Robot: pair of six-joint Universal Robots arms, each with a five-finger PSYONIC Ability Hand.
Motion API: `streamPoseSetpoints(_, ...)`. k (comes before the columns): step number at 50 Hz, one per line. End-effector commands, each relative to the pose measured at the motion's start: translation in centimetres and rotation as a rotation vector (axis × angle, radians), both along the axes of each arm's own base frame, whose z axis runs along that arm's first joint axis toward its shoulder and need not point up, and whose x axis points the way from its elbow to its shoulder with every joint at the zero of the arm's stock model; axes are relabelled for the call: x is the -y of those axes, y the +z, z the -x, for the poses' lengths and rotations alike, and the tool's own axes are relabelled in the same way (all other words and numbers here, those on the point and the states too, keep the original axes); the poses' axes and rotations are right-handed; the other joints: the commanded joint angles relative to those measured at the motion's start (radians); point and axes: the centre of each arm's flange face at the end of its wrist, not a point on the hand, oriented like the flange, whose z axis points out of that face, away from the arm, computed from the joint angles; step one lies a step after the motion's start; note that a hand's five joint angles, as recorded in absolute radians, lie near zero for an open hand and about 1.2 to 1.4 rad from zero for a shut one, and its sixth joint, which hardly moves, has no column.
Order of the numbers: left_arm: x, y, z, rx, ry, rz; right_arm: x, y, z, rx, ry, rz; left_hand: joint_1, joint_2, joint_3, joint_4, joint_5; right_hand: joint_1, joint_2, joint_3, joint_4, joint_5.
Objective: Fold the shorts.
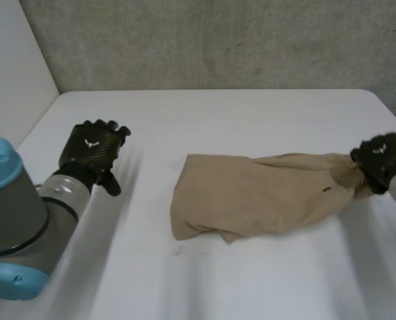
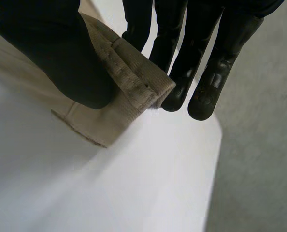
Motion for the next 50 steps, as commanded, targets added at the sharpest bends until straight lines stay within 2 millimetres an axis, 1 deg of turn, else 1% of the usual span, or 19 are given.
streamPoseSetpoints(1,-0.5,1.5,-0.3,-0.021,0.002,0.037,-1.9,4.6,-7.9,-0.068,0.270,0.148,-0.032,-0.014,-0.019,-0.016,-0.006,0.439,0.220,0.227,0.204,0.272)
streamPoseSetpoints(3,-0.4,1.6,-0.2,-0.023,0.004,0.042,-2.8,4.6,-9.8,-0.071,0.333,0.163,-0.032,-0.014,-0.019,-0.016,-0.006,0.439,0.220,0.227,0.204,0.272)
streamPoseSetpoints(4,-0.4,1.7,-0.2,-0.025,0.005,0.044,-4.6,4.1,-12.5,-0.072,0.433,0.169,-0.032,-0.014,-0.019,-0.016,-0.006,0.439,0.220,0.227,0.204,0.272)
streamPoseSetpoints(6,-0.2,1.9,-0.2,-0.031,0.007,0.051,-6.5,3.5,-15.1,-0.068,0.542,0.174,-0.032,-0.014,-0.019,-0.016,-0.006,0.439,0.220,0.227,0.204,0.272)
streamPoseSetpoints(7,-0.2,1.9,-0.2,-0.032,0.007,0.054,-9.0,2.6,-17.8,-0.064,0.673,0.175,-0.032,-0.014,-0.019,-0.016,-0.006,0.439,0.220,0.227,0.204,0.272)
streamPoseSetpoints(9,0.0,2.3,0.0,-0.043,0.004,0.067,-11.3,1.4,-19.7,-0.061,0.787,0.156,-0.032,-0.014,-0.019,-0.016,-0.006,0.439,0.220,0.227,0.204,0.272)
streamPoseSetpoints(11,0.2,2.6,0.1,-0.060,0.008,0.076,-13.7,-0.7,-21.0,-0.053,0.906,0.101,-0.052,-0.034,-0.039,-0.036,-0.027,0.416,0.197,0.205,0.182,0.250)
streamPoseSetpoints(13,0.8,3.5,0.1,-0.109,0.024,0.090,-14.2,-2.0,-21.3,-0.051,0.943,0.062,-0.097,-0.079,-0.084,-0.081,-0.072,0.238,0.019,0.027,0.004,0.071)
streamPoseSetpoints(15,1.1,4.0,0.2,-0.154,0.026,0.091,-14.5,-3.4,-21.5,-0.046,0.970,0.016,-0.097,-0.079,-0.084,-0.081,-0.072,-0.273,-0.492,-0.485,-0.508,-0.440)
streamPoseSetpoints(16,1.3,4.3,0.3,-0.196,0.026,0.084,-14.5,-3.5,-21.5,-0.042,0.970,0.011,-0.097,-0.079,-0.084,-0.081,-0.072,-0.378,-0.597,-0.590,-0.613,-0.545)
streamPoseSetpoints(19,1.8,4.8,0.5,-0.259,0.026,0.081,-14.3,-2.7,-21.5,0.006,0.951,0.003,-0.097,-0.079,-0.084,-0.081,-0.072,-0.780,-0.999,-0.991,-1.014,-0.947)
streamPoseSetpoints(24,3.0,4.3,1.4,-0.269,0.018,0.066,-11.2,0.1,-20.3,0.266,0.789,-0.074,-0.097,-0.079,-0.084,-0.081,-0.072,-0.783,-1.002,-0.995,-1.018,-0.950)
streamPoseSetpoints(26,3.2,4.3,2.2,-0.272,0.001,0.066,-9.3,3.3,-19.0,0.456,0.688,-0.074,-0.096,-0.078,-0.083,-0.080,-0.071,-0.783,-1.002,-0.995,-1.018,-0.950)
streamPoseSetpoints(29,3.0,3.7,4.5,-0.272,-0.054,0.051,-7.4,5.7,-17.4,0.681,0.573,-0.120,-0.093,-0.075,-0.080,-0.077,-0.068,-0.783,-1.002,-0.995,-1.018,-0.950)
streamPoseSetpoints(32,2.2,2.8,6.9,-0.260,-0.116,0.014,-6.3,5.7,-16.7,0.770,0.507,-0.170,-0.090,-0.072,-0.077,-0.075,-0.065,-0.783,-1.002,-0.995,-1.018,-0.950)
streamPoseSetpoints(35,1.3,1.5,9.0,-0.251,-0.165,-0.038,-4.6,4.7,-15.7,0.783,0.431,-0.208,-0.085,-0.067,-0.072,-0.069,-0.059,-0.783,-1.002,-0.995,-1.018,-0.950)
streamPoseSetpoints(40,-0.2,-2.3,11.7,-0.236,-0.206,-0.213,-3.3,0.6,-15.3,0.706,0.303,-0.384,-0.076,-0.058,-0.063,-0.060,-0.050,-0.783,-1.002,-0.995,-1.018,-0.950)
streamPoseSetpoints(47,-0.5,-7.7,11.2,-0.121,-0.086,-0.404,-2.2,-4.3,-14.6,0.513,0.186,-0.435,-0.061,-0.043,-0.048,-0.045,-0.036,-0.783,-1.002,-0.995,-1.018,-0.950)
streamPoseSetpoints(50,-0.3,-8.5,10.6,-0.082,-0.016,-0.409,-2.1,-5.3,-14.2,0.422,0.179,-0.414,-0.064,-0.046,-0.051,-0.048,-0.039,-0.783,-1.002,-0.995,-1.018,-0.950)
